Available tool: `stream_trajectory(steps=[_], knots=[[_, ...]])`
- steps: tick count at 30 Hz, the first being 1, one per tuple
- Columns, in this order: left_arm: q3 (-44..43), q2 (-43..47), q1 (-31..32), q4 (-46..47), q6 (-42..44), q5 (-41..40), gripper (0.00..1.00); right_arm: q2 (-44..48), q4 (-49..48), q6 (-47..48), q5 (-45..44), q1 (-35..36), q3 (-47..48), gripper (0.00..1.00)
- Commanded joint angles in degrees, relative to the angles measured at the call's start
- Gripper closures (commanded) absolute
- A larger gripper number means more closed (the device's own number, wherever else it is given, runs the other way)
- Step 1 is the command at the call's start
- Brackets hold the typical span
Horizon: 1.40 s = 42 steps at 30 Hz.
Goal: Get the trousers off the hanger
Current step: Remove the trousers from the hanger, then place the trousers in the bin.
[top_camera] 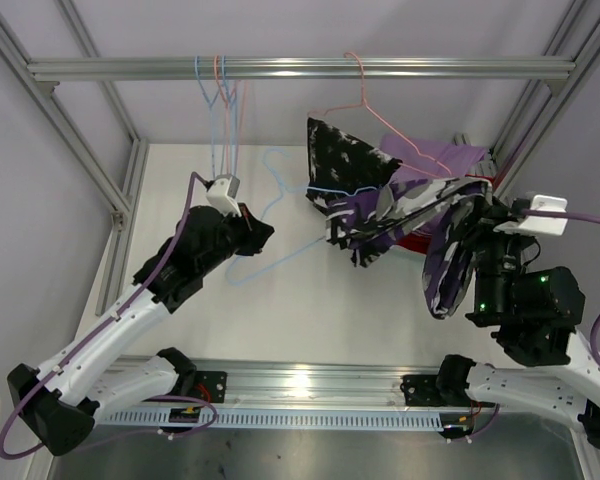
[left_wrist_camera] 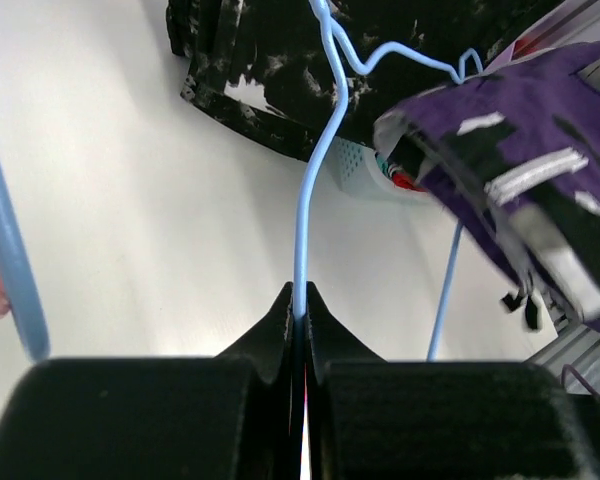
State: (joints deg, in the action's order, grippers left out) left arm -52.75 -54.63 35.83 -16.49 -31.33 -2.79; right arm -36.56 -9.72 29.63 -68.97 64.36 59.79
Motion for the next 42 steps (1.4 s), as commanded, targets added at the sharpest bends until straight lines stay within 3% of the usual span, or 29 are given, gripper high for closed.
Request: stream_trajectory(steps=[1, 6, 17, 26, 31, 34, 42], knots=[[-2.3, 0.1, -0.5, 1.8, 0.7, -1.5, 1.0, 3.1, 0.6, -5.7, -1.0, -5.3, 2.9, 1.0], [-2.5, 0.1, -0.4, 1.6, 0.7, -1.3, 1.0, 5.8, 6.0, -9.3, -0.3, -11.8, 4.3, 1.0], [-2.6, 0.2, -0.4, 1.5, 0.7, -0.8, 1.0, 8.4, 4.5, -8.9, -2.9, -16.3, 5.3, 1.0], [-2.8, 0.3, -0.4, 1.4, 0.6, 0.4, 1.0, 6.0, 14.5, -14.5, -0.2, -17.2, 7.3, 1.0], [-2.9, 0.3, -0.2, 1.5, 0.9, 0.5, 1.0, 0.1, 10.3, -12.3, -3.4, -18.3, 4.2, 1.0], [-3.1, 0.2, 0.1, 1.2, 1.3, 0.5, 1.0, -3.2, 8.2, -16.7, -0.8, -21.8, 3.4, 1.0], [-3.6, -0.1, 0.7, 0.4, 1.6, -0.2, 1.0, -15.9, 8.1, -27.1, 9.1, -37.5, 5.3, 1.0]])
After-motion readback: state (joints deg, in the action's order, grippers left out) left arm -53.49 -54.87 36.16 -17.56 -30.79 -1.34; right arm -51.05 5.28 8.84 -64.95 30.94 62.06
